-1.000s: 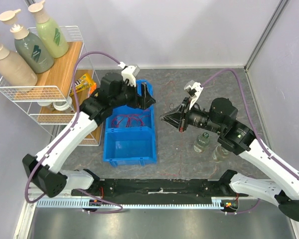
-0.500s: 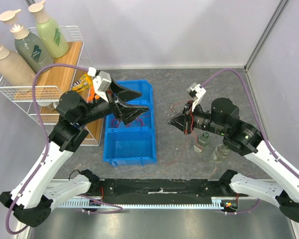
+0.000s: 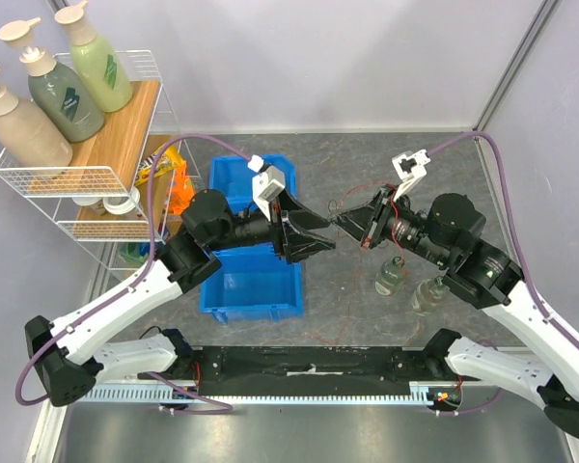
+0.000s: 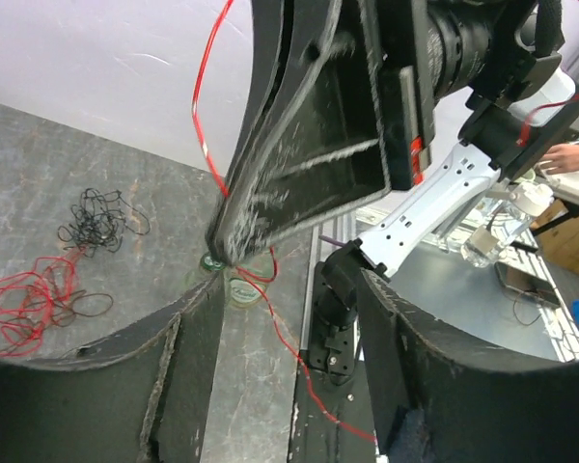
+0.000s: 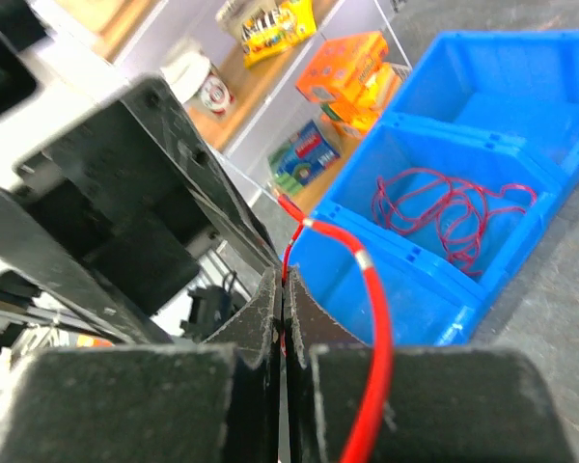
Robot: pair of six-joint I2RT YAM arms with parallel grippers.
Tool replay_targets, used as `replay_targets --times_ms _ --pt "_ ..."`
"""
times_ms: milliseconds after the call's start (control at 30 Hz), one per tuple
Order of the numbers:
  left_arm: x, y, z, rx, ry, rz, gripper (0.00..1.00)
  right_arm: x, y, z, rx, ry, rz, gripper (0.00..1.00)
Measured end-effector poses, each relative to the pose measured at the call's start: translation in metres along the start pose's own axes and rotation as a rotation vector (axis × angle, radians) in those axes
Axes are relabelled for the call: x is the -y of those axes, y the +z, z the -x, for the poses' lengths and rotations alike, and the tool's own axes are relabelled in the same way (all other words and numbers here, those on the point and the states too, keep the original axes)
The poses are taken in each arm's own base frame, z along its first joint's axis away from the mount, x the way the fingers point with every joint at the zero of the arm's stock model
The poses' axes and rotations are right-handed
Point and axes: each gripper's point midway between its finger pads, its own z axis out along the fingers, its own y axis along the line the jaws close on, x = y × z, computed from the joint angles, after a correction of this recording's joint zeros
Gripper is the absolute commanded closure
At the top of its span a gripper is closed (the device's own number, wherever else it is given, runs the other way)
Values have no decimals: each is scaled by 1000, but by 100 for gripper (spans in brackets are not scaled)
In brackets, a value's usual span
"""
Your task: Untangle the cables
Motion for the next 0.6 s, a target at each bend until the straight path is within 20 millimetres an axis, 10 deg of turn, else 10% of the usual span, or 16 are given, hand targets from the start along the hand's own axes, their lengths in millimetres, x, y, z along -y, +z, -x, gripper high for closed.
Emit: replay_targets --times_ms 333,600 --pt "-8 15 -7 67 -105 0 41 -13 -4 20 105 76 53 100" --pt "-5 23 2 113 -120 -31 98 -15 -2 20 120 108 68 100"
